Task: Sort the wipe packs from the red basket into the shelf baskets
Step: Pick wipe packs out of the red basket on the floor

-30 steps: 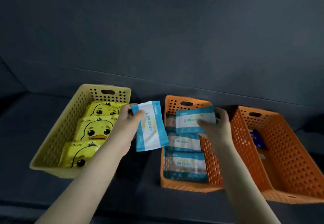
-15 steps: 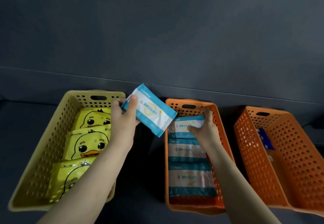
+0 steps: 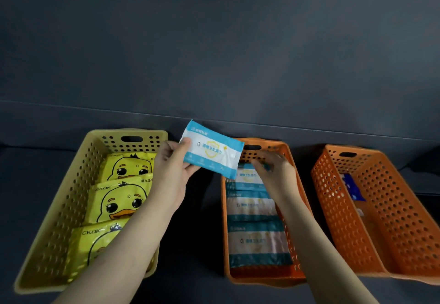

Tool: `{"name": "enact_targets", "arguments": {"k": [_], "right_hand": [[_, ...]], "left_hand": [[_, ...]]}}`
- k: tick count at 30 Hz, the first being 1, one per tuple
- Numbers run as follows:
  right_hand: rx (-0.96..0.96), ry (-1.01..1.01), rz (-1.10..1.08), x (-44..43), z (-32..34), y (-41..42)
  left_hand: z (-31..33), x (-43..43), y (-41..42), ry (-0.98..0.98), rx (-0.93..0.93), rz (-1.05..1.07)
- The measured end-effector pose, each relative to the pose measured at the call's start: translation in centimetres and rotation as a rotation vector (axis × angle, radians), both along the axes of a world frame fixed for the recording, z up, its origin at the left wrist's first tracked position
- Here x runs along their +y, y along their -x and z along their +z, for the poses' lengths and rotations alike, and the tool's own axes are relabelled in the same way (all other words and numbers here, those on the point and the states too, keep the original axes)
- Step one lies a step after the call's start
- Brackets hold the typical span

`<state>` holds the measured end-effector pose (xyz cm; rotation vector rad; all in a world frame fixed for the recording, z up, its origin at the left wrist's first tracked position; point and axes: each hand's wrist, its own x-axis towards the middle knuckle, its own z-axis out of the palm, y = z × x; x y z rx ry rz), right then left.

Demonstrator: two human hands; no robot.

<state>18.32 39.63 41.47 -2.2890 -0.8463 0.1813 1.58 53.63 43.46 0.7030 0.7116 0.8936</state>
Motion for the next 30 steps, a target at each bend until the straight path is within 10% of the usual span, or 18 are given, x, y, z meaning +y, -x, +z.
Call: {"name": "enact_targets", "arguments": {"k": [4, 10, 16, 30], "right_hand": [[0.589, -0.220, 0.157, 0.1, 2.0, 2.3], [0.665, -0.364, 0.061, -1.7, 2.7, 2.8], [0.220, -0.105, 0.052, -5.3, 3.5, 0.7], [-0.043, 0.409, 0.243, -4.3, 0.0, 2.4]], "left_hand": [[-0.1, -1.0, -0.5, 0.009, -0.044, -0.163], [-1.4, -1.3, -0.4, -0.177, 0.182, -0.390], [-2.4, -1.9, -0.6, -0.706, 0.625, -0.479], [-2.8, -1.0, -0.8, -0.415, 0.536, -0.690]]}}
